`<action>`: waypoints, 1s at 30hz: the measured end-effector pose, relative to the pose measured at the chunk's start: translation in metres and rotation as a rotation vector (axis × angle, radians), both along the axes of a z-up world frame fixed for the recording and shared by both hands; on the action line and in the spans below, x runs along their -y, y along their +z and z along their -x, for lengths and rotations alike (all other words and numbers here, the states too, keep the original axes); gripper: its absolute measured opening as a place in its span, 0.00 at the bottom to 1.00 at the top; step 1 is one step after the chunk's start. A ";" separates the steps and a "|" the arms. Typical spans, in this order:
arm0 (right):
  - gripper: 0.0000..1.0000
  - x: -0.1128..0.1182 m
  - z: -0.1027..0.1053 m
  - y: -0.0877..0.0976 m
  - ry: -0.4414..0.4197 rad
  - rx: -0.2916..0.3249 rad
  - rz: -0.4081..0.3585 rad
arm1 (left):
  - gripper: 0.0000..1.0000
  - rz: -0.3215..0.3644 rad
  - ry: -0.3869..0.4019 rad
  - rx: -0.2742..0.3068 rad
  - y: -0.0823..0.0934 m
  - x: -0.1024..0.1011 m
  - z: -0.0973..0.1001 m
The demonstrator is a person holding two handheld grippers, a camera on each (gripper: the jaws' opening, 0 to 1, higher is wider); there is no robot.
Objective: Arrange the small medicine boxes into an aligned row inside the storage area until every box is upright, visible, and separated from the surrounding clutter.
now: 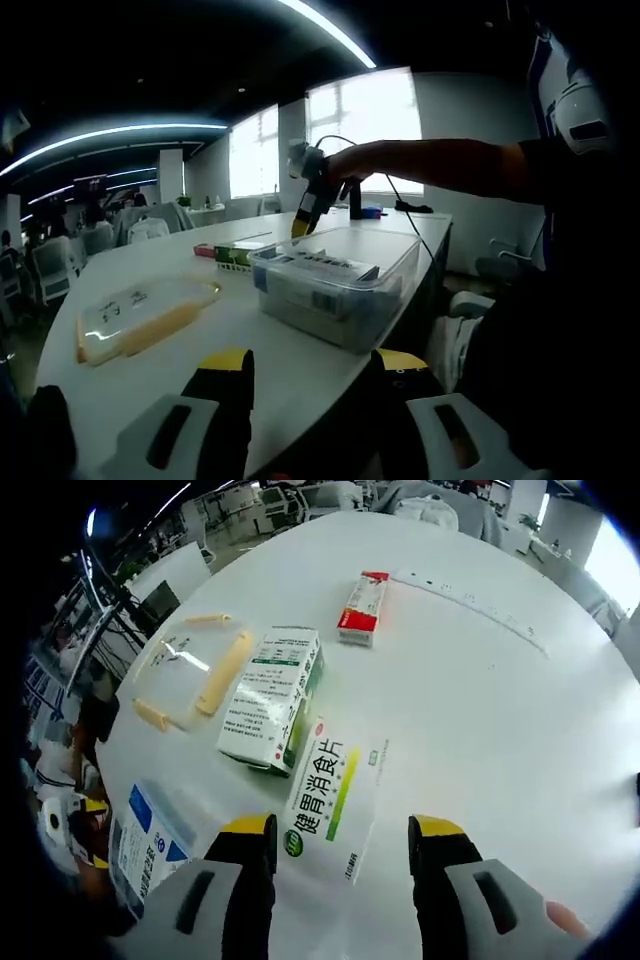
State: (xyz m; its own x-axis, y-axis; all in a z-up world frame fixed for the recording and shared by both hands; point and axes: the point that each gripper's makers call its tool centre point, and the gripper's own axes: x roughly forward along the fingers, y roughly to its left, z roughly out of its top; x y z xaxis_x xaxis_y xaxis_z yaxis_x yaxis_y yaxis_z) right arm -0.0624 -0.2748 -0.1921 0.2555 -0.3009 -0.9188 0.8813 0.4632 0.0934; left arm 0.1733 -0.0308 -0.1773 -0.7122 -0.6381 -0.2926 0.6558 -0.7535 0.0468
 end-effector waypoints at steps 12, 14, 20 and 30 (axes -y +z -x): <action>0.51 0.011 -0.009 -0.003 -0.017 -0.031 0.013 | 0.45 0.003 -0.002 -0.003 0.000 0.001 0.000; 0.50 0.008 -0.010 -0.006 -0.030 -0.038 0.001 | 0.45 0.002 -0.001 0.001 -0.001 0.000 0.000; 0.49 -0.003 -0.017 -0.007 -0.053 -0.057 -0.020 | 0.45 0.002 -0.003 -0.011 0.000 -0.001 -0.002; 0.42 0.004 -0.022 -0.013 -0.047 -0.075 -0.038 | 0.45 0.012 -0.011 -0.017 0.004 -0.003 -0.001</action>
State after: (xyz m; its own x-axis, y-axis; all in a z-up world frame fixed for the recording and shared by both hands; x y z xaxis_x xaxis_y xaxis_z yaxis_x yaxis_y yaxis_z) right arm -0.0406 -0.2790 -0.2056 0.1722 -0.2755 -0.9458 0.9070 0.4189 0.0431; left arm 0.1747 -0.0282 -0.1732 -0.7240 -0.6337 -0.2724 0.6484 -0.7600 0.0445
